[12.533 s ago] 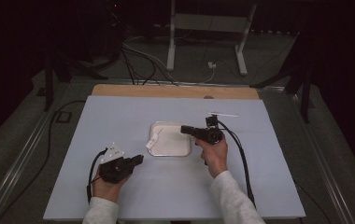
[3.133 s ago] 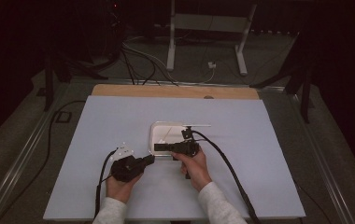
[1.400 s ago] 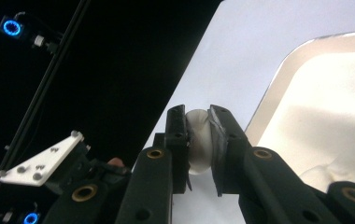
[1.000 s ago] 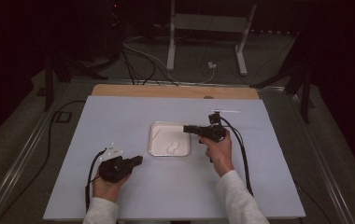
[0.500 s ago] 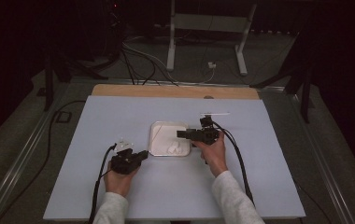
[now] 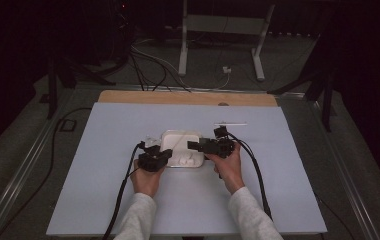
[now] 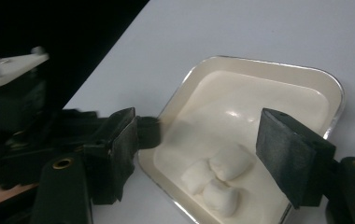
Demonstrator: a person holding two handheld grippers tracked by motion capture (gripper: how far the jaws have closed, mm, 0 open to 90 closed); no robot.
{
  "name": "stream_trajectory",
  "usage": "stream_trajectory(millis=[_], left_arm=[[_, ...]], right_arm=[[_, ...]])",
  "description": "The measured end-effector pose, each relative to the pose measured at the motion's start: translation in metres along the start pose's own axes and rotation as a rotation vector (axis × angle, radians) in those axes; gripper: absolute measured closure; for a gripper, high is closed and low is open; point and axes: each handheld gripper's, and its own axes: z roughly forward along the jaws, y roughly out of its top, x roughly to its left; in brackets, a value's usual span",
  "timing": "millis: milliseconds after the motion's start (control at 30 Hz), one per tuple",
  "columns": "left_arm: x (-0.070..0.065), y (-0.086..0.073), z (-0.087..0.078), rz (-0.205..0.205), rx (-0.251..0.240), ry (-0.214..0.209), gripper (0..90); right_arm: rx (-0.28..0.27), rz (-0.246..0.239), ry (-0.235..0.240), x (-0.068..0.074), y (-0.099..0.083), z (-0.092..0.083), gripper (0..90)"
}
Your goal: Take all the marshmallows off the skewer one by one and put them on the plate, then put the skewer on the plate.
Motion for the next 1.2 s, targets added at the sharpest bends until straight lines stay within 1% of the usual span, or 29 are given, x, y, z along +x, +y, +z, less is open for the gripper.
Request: stream_trajectory(millis=[67,133,200,267,333,433,533,567,633,800,867,933,1000,1033,1100,1133,1200], left_arm=[[-0.002,0.001,0.006,-0.011,0.004,0.010,88.3],[-0.003,0.001,0.011,-0.007,0.020,0.016,88.4],[-0.003,0.000,0.013,-0.006,0.024,0.016,88.3],[-0.004,0.000,0.012,-0.004,0.018,0.013,82.7],[-0.004,0.001,0.008,-0.005,-0.002,0.002,73.2],[-0.001,0.003,0.000,-0.010,-0.041,-0.006,62.1],[0.003,0.005,-0.008,-0.035,-0.066,-0.020,50.1],[0.003,0.005,-0.012,-0.035,-0.077,-0.032,47.8],[0.003,0.006,-0.019,-0.023,-0.100,-0.037,38.5],[0.005,0.007,-0.043,-0.018,-0.170,-0.062,19.0],[0.005,0.007,-0.052,-0.017,-0.197,-0.068,15.3],[0.006,0.008,-0.062,-0.011,-0.216,-0.076,9.5],[0.007,0.007,-0.070,0.004,-0.227,-0.070,3.3],[0.007,0.006,-0.074,0.012,-0.230,-0.065,1.6],[0.008,0.005,-0.081,0.030,-0.237,-0.050,0.7],[0.008,0.004,-0.084,0.034,-0.239,-0.054,0.7],[0.010,0.002,-0.090,0.041,-0.248,-0.049,0.7]], right_arm=[[-0.005,-0.010,0.000,0.002,0.000,-0.003,28.6],[-0.008,-0.013,0.006,0.004,0.000,-0.006,28.6],[-0.009,-0.023,0.005,0.005,-0.001,-0.008,28.1],[-0.011,-0.027,0.006,0.005,-0.001,-0.010,28.0],[-0.012,-0.029,0.004,0.004,-0.002,-0.012,27.5],[-0.017,-0.033,-0.001,0.004,-0.002,-0.014,27.1],[-0.023,-0.032,-0.002,0.003,-0.003,-0.016,26.5],[-0.022,-0.034,-0.002,0.003,-0.003,-0.016,26.1],[-0.024,-0.038,-0.002,0.003,-0.004,-0.016,24.8],[-0.025,-0.060,-0.011,0.005,-0.008,-0.016,20.2],[-0.041,-0.066,-0.017,0.005,-0.010,-0.017,17.3],[-0.055,-0.062,-0.012,0.003,-0.013,-0.019,14.8],[-0.052,-0.070,-0.028,0.002,-0.015,-0.020,13.5],[-0.049,-0.079,-0.041,0.002,-0.016,-0.021,11.2],[-0.066,-0.102,-0.077,0.002,-0.018,-0.024,4.9],[-0.069,-0.105,-0.088,0.002,-0.019,-0.025,2.7],[-0.068,-0.118,-0.089,0.001,-0.020,-0.028,1.2]])
